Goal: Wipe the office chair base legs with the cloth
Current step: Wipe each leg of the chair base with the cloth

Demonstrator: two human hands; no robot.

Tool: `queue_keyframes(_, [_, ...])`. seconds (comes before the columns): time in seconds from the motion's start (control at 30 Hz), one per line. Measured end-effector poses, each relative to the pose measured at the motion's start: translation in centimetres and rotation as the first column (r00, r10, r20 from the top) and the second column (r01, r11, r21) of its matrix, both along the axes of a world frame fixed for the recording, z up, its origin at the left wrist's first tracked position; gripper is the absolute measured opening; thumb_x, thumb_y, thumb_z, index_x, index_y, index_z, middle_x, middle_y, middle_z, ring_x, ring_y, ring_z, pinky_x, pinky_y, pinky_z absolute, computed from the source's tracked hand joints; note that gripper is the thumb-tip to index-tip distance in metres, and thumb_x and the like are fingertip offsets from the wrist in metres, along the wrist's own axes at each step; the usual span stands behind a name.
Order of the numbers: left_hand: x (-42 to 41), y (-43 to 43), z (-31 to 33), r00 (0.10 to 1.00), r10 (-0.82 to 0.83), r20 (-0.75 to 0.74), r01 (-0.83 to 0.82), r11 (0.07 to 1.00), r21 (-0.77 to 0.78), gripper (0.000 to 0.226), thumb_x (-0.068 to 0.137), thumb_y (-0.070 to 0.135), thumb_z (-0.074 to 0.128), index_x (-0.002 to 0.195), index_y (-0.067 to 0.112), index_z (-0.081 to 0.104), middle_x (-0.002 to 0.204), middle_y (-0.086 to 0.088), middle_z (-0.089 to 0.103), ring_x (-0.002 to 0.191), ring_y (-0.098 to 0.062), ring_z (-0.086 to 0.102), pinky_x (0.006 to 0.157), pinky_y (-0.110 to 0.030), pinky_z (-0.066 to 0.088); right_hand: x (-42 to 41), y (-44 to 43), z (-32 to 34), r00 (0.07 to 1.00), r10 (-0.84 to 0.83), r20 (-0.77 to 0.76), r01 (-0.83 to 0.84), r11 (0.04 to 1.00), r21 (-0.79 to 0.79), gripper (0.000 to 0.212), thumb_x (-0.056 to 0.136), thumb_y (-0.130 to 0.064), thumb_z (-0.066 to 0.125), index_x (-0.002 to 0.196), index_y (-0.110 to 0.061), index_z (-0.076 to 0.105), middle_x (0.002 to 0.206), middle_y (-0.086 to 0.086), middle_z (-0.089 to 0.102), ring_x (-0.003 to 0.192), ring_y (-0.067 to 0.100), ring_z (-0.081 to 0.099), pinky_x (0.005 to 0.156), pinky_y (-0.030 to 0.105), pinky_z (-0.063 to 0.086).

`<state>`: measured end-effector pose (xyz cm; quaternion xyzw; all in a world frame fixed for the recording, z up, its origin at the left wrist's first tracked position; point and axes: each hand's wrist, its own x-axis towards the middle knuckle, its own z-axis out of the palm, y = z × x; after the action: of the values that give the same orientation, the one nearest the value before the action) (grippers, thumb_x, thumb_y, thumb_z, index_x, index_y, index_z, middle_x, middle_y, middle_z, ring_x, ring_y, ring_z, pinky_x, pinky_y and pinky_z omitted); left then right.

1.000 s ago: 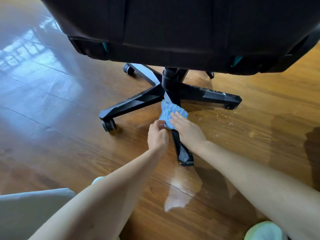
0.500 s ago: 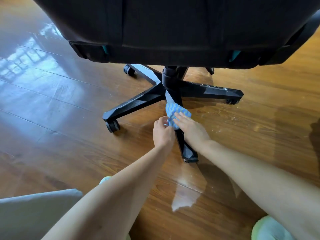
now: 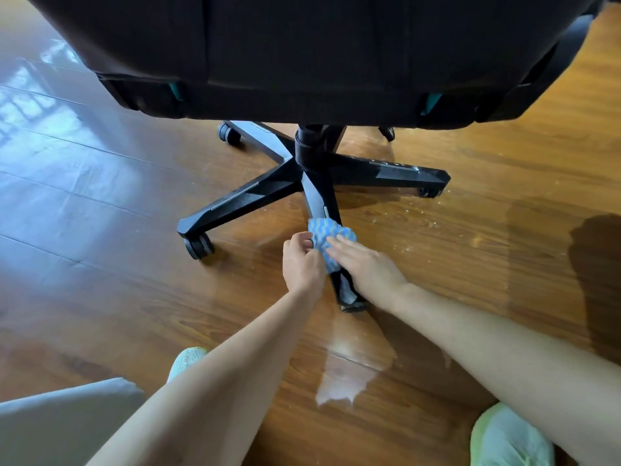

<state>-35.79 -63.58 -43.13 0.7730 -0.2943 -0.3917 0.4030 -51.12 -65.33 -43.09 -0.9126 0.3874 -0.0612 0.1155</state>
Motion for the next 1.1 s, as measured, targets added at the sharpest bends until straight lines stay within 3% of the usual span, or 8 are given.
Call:
queue_keyframes(0.13, [0.3,0.3,-0.3,1.0,-0.003,-0.03,0.003,1.0,-0.008,0.037,0.09,0.01,0.051,0.115,0.033,0.066,0.116,0.012,0.063,0.096,-0.009,0.064,0.081,-0.029,0.05,1.5,0.1,-0.1,0.991,-0.112,0.071,0.109,0.993,0.049,0.075,0.088,0.018,0.046,0.154,-0.017,0.044,0.166,-0.007,0.026,0.154,0.01,0.021,0.115,0.034,0.041])
queue_keyframes(0.27, [0.4,0.0,-0.2,0.999,0.008,-0.034,-0.009,1.0,-0.014,0.05,0.09,0.005,0.044,0.129,0.03,0.065,0.119,0.011,0.063,0.101,-0.01,0.061,0.086,-0.027,0.046,-1.7,5.7,-1.7,0.989,-0.05,0.141,0.048,0.999,0.018,0.068,0.08,0.015,0.063,0.143,-0.01,0.058,0.161,-0.001,0.04,0.15,0.017,0.034,0.096,0.036,0.058])
queue_keyframes(0.33, [0.3,0.0,-0.5,0.999,0.018,-0.037,-0.018,1.0,-0.001,0.053,0.091,0.005,0.044,0.133,0.029,0.065,0.12,0.011,0.064,0.107,-0.012,0.061,0.089,-0.027,0.045,-3.1,7.4,-2.5,0.99,0.004,0.143,-0.005,1.0,0.007,0.071,0.075,0.016,0.066,0.141,-0.008,0.059,0.158,0.002,0.044,0.148,0.019,0.036,0.094,0.036,0.058])
queue_keyframes(0.6, [0.4,-0.9,0.1,0.99,-0.024,-0.139,0.024,1.0,0.001,0.051,0.094,0.01,0.048,0.137,0.03,0.067,0.124,0.011,0.069,0.114,-0.014,0.064,0.098,-0.032,0.051,-5.1,4.0,-1.6,0.964,0.266,-0.025,-0.268,0.959,-0.095,0.06,0.087,0.012,0.044,0.142,-0.006,0.058,0.154,0.006,0.049,0.146,0.023,0.041,0.106,0.038,0.051])
queue_keyframes(0.7, [1.0,-1.0,0.4,0.988,0.005,-0.157,0.002,0.999,0.039,0.043,0.095,0.017,0.048,0.128,0.03,0.072,0.121,0.011,0.072,0.11,-0.014,0.065,0.089,-0.031,0.051,-2.2,0.5,-0.7,0.997,0.072,0.038,-0.071,0.997,-0.016,0.078,0.078,0.019,0.05,0.149,-0.014,0.051,0.158,-0.001,0.042,0.147,0.015,0.039,0.109,0.041,0.049])
queue_keyframes(0.83, [1.8,-1.8,0.8,0.989,0.006,-0.146,-0.002,1.0,0.028,0.043,0.095,0.02,0.047,0.129,0.029,0.072,0.112,0.012,0.071,0.106,-0.015,0.064,0.082,-0.03,0.045,2.5,-3.4,0.5,0.978,-0.175,0.114,0.171,0.984,0.05,0.071,0.084,0.013,0.05,0.147,-0.02,0.054,0.16,-0.01,0.038,0.145,0.011,0.041,0.11,0.038,0.047])
queue_keyframes(1.0, [1.7,-2.3,0.3,0.989,-0.022,-0.148,0.03,0.998,0.05,0.044,0.097,0.023,0.046,0.133,0.025,0.07,0.129,0.003,0.072,0.118,-0.021,0.065,0.102,-0.041,0.053,-0.1,1.7,-1.5,0.988,-0.084,0.13,0.082,0.996,0.018,0.069,0.081,0.018,0.053,0.143,-0.012,0.057,0.16,-0.002,0.041,0.147,0.017,0.038,0.105,0.041,0.052])
queue_keyframes(1.1, [1.5,-2.8,0.1,0.99,0.013,-0.144,-0.008,0.999,0.036,0.041,0.095,0.034,0.048,0.125,0.02,0.072,0.121,-0.005,0.074,0.116,-0.03,0.067,0.09,-0.039,0.053,-2.7,5.9,-2.3,0.984,-0.005,0.181,0.005,1.0,0.002,0.064,0.078,0.019,0.057,0.138,-0.005,0.062,0.154,0.005,0.049,0.145,0.022,0.042,0.103,0.04,0.053])
